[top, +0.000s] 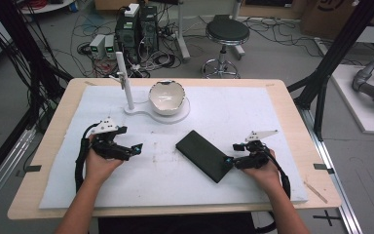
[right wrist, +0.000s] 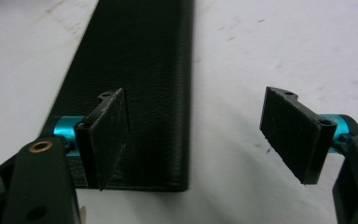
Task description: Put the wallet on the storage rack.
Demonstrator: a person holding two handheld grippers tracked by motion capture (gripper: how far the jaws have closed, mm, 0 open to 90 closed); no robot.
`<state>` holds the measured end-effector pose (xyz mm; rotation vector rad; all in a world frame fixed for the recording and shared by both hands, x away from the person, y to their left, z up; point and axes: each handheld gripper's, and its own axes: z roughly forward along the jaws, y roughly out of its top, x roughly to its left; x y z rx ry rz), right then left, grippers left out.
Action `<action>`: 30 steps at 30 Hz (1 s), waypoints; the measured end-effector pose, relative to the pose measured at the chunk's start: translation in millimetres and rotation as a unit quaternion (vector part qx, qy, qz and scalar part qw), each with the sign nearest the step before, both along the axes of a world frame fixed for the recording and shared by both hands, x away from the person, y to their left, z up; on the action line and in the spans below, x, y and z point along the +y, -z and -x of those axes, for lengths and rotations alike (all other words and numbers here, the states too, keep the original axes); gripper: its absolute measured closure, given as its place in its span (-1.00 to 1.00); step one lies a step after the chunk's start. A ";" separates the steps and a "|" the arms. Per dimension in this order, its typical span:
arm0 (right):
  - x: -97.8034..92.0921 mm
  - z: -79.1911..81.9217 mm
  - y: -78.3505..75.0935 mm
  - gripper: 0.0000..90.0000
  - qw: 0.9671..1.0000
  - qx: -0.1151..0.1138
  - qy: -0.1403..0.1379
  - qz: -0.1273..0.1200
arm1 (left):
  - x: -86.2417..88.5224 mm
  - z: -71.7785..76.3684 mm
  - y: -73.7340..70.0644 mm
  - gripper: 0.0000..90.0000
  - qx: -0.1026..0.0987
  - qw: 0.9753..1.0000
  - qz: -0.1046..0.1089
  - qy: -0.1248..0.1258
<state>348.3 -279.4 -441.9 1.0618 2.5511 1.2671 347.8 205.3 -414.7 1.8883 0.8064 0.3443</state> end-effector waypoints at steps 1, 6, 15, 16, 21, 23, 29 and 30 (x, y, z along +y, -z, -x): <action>2.1 -0.1 1.4 -0.46 1.000 0.006 -0.005 0.001 | 0.0 0.0 0.2 -0.96 0.001 1.000 0.002 0.000; 9.4 -0.1 6.6 -0.38 0.999 0.038 -0.028 0.000 | -0.7 0.1 0.4 -0.96 0.001 1.000 -0.001 0.000; 10.5 2.0 6.9 0.04 0.997 0.058 -0.053 -0.014 | -1.5 0.5 0.2 -0.96 0.001 1.000 -0.004 0.001; 9.6 1.6 6.8 0.12 0.997 0.062 -0.049 -0.017 | -1.8 0.6 0.2 -0.96 0.001 1.000 -0.004 0.001; 4.5 -0.3 5.5 0.63 0.996 0.066 -0.036 -0.037 | -2.4 0.2 0.7 -0.96 0.002 1.000 -0.007 0.002; 4.3 0.0 4.4 0.77 0.996 0.066 -0.035 -0.039 | -3.2 0.2 0.8 -0.96 0.003 1.000 -0.005 0.001; 10.6 5.2 -3.5 0.86 0.999 0.032 -0.042 -0.007 | -2.5 0.4 0.4 -0.96 0.003 1.000 -0.003 0.005; 11.0 6.9 -6.1 0.87 0.999 0.025 -0.043 -0.004 | -2.1 0.5 0.1 -0.96 0.003 1.000 -0.001 0.006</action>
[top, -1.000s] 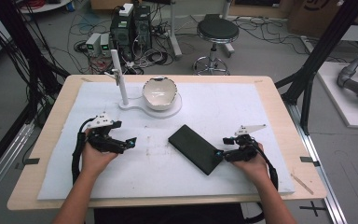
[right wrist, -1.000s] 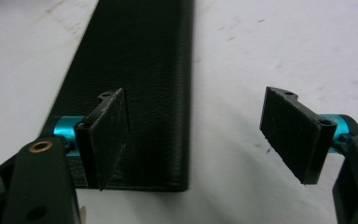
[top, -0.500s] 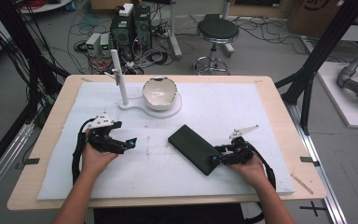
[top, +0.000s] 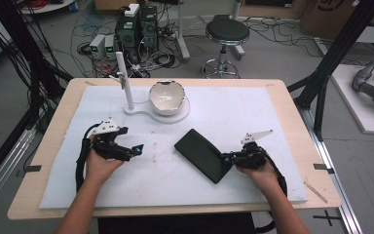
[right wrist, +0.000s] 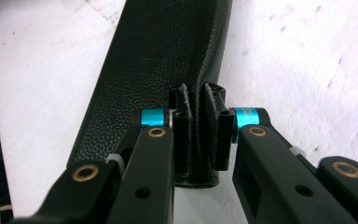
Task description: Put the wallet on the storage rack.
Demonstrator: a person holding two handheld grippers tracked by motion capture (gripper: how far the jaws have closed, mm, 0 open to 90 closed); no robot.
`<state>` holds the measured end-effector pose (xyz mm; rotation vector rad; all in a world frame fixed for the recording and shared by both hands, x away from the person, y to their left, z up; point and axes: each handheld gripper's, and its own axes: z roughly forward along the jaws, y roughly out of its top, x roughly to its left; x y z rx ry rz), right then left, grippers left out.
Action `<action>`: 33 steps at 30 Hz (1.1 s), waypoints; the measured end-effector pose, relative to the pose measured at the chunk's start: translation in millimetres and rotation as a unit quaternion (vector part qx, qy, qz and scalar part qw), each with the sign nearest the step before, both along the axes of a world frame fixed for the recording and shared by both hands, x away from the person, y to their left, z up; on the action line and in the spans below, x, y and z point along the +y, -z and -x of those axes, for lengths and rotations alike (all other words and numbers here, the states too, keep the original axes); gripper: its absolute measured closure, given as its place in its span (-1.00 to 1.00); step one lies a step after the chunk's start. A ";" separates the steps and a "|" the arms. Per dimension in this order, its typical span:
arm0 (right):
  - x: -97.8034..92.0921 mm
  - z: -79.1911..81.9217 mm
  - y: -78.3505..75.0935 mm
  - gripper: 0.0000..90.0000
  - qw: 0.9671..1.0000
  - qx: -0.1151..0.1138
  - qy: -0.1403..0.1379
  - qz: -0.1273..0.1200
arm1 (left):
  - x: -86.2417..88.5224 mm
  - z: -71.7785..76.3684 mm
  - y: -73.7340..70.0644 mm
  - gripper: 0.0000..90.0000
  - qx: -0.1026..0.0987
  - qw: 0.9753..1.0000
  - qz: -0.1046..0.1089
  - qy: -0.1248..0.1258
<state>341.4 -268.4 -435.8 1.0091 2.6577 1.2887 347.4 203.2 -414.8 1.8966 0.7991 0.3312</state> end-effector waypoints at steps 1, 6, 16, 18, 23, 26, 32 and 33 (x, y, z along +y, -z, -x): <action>0.0 1.0 -2.8 0.88 1.000 -0.015 -0.006 -0.003 | 0.5 0.0 -0.3 -0.96 0.000 1.000 0.001 0.001; 2.2 11.2 -23.0 0.89 0.996 -0.081 -0.024 0.007 | -0.2 0.4 -1.2 -0.96 0.000 1.000 0.012 0.009; 3.4 25.9 -50.3 0.90 0.987 -0.146 -0.061 -0.007 | -12.8 -0.7 -8.8 -0.96 -0.004 0.997 0.045 0.055; 4.3 28.1 -53.7 0.90 0.986 -0.153 -0.070 -0.012 | -17.4 -2.1 -10.0 -0.96 -0.002 0.997 0.048 0.065; 8.6 33.3 -60.5 0.90 0.980 -0.175 -0.094 -0.019 | -31.5 -3.0 -14.4 -0.96 -0.004 0.994 0.052 0.096; 12.4 36.0 -63.7 0.90 0.976 -0.186 -0.114 -0.023 | -39.7 -3.0 -16.6 -0.96 -0.004 0.991 0.056 0.119; 18.9 38.5 -65.4 0.90 0.969 -0.202 -0.142 -0.030 | -54.5 -4.5 -15.2 -0.96 0.004 0.987 0.057 0.153; 20.2 38.9 -65.6 0.90 0.967 -0.204 -0.148 -0.031 | -57.7 -5.1 -14.9 -0.96 0.007 0.985 0.056 0.161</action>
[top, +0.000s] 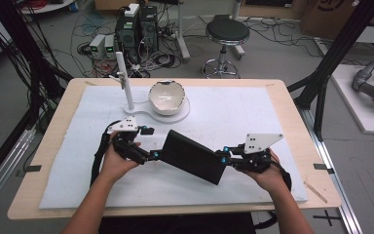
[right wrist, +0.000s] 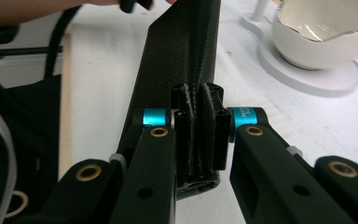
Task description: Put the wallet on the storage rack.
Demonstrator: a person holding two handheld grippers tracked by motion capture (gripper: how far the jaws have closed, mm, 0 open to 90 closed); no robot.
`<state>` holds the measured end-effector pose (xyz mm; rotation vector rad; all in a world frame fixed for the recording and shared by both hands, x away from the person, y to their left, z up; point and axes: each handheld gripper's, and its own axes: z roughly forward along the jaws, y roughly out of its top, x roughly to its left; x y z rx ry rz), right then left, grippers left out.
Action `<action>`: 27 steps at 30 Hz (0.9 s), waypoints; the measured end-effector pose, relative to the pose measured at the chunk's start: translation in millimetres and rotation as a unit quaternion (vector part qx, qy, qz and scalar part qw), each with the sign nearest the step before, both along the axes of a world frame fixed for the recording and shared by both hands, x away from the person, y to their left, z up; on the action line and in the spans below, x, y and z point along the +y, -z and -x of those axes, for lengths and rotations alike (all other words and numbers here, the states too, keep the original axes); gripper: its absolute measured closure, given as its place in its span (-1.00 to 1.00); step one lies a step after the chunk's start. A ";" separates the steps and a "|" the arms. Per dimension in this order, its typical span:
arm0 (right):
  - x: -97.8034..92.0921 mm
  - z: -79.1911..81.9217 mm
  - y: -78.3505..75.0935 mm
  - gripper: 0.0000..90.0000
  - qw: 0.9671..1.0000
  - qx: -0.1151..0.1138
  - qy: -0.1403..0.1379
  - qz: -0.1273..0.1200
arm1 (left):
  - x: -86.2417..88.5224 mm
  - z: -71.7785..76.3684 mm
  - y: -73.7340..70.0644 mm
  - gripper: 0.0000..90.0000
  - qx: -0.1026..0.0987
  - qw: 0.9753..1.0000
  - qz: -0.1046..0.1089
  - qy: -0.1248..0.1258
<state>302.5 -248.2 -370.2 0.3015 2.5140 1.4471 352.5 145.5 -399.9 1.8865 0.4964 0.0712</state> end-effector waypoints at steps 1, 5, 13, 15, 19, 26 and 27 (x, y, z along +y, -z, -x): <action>1.7 0.7 -0.4 0.89 1.000 -0.001 -0.007 0.000 | -2.3 -0.1 0.5 -0.96 0.001 1.000 0.002 0.006; 8.2 1.8 -0.9 0.89 1.000 -0.007 -0.026 0.001 | -10.7 -0.2 3.2 -0.95 0.013 0.999 0.008 0.038; 9.8 -2.1 2.3 0.89 1.000 0.003 -0.027 0.002 | -12.9 1.8 2.3 0.41 0.030 0.993 0.008 0.111; 7.1 -3.2 4.3 0.88 1.000 0.008 -0.021 -0.007 | -11.6 2.9 0.0 0.61 0.032 0.992 0.018 0.119; 4.0 -6.8 7.1 0.76 0.999 0.018 0.004 -0.029 | -14.1 8.0 -9.4 0.69 0.025 0.994 0.009 0.108; -10.6 -10.5 5.7 0.16 0.994 0.017 0.089 -0.059 | -12.0 12.2 -26.1 0.70 0.012 0.996 -0.009 0.083; -13.3 -10.9 6.4 0.08 0.993 0.014 0.100 -0.058 | -10.0 11.9 -28.9 0.70 0.010 0.997 -0.009 0.080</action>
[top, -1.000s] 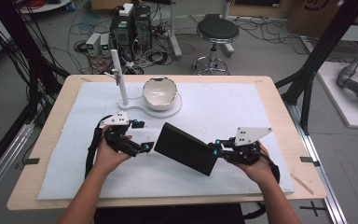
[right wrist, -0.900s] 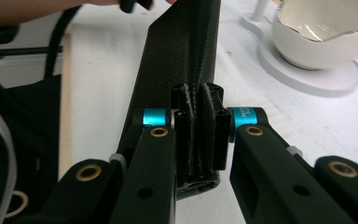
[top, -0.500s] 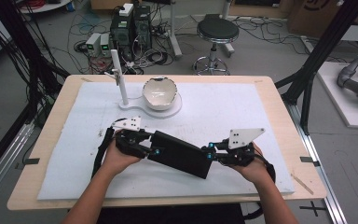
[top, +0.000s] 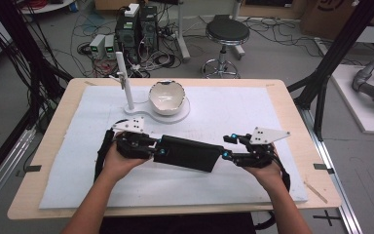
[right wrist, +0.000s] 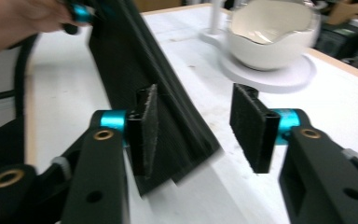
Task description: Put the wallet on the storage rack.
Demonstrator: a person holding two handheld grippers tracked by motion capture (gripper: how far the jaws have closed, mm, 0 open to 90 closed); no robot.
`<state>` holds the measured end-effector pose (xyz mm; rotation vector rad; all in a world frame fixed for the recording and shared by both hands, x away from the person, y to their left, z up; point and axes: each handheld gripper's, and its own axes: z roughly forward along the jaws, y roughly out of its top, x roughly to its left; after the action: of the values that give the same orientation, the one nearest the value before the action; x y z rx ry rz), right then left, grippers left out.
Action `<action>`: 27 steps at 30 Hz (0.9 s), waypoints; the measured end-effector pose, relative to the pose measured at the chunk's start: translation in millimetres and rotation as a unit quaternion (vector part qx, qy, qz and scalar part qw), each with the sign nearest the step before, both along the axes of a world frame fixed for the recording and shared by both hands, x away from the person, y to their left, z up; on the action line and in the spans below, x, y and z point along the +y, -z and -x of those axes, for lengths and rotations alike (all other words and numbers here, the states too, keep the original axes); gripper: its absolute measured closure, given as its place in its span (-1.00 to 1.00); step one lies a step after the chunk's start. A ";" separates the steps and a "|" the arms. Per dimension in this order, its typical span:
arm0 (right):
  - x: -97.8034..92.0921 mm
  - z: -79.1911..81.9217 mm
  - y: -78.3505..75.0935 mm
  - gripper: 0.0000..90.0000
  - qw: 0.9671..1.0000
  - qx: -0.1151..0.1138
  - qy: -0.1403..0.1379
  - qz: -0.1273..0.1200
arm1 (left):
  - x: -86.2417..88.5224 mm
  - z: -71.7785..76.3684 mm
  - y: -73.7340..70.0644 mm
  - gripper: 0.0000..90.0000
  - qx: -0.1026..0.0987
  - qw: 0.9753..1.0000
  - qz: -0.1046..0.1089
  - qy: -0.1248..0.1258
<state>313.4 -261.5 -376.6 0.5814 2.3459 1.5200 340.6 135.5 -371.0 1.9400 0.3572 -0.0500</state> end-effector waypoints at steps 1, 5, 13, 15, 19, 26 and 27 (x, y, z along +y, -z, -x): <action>-2.7 -0.4 1.1 -0.03 1.000 -0.002 0.015 0.000 | 2.0 -0.2 -3.5 0.70 -0.003 1.000 -0.002 -0.004; -13.3 -3.0 7.9 -0.15 0.999 0.014 0.047 -0.009 | 11.8 -2.2 -23.9 0.70 -0.020 0.999 -0.025 -0.031; -24.1 -6.8 20.3 -0.29 0.995 0.034 0.088 0.018 | 35.7 -13.8 -73.7 0.70 -0.047 0.994 -0.055 -0.083; -24.3 -7.9 23.1 -0.35 0.995 0.035 0.092 0.027 | 39.8 -17.9 -86.7 0.70 -0.055 0.992 -0.065 -0.095; -21.5 -9.4 25.7 -0.41 0.994 0.037 0.099 0.042 | 46.0 -26.2 -114.4 0.70 -0.071 0.987 -0.088 -0.118; -18.2 -11.6 28.9 -0.50 0.992 0.049 0.101 0.053 | 54.8 -44.2 -155.1 0.70 -0.085 0.977 -0.116 -0.155; -18.1 -12.2 29.2 -0.51 0.992 0.054 0.102 0.052 | 55.0 -46.8 -159.4 0.70 -0.085 0.976 -0.120 -0.161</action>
<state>325.6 -279.6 -405.8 0.8663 2.3435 1.2982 387.4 190.4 -211.7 2.0808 0.5801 0.3859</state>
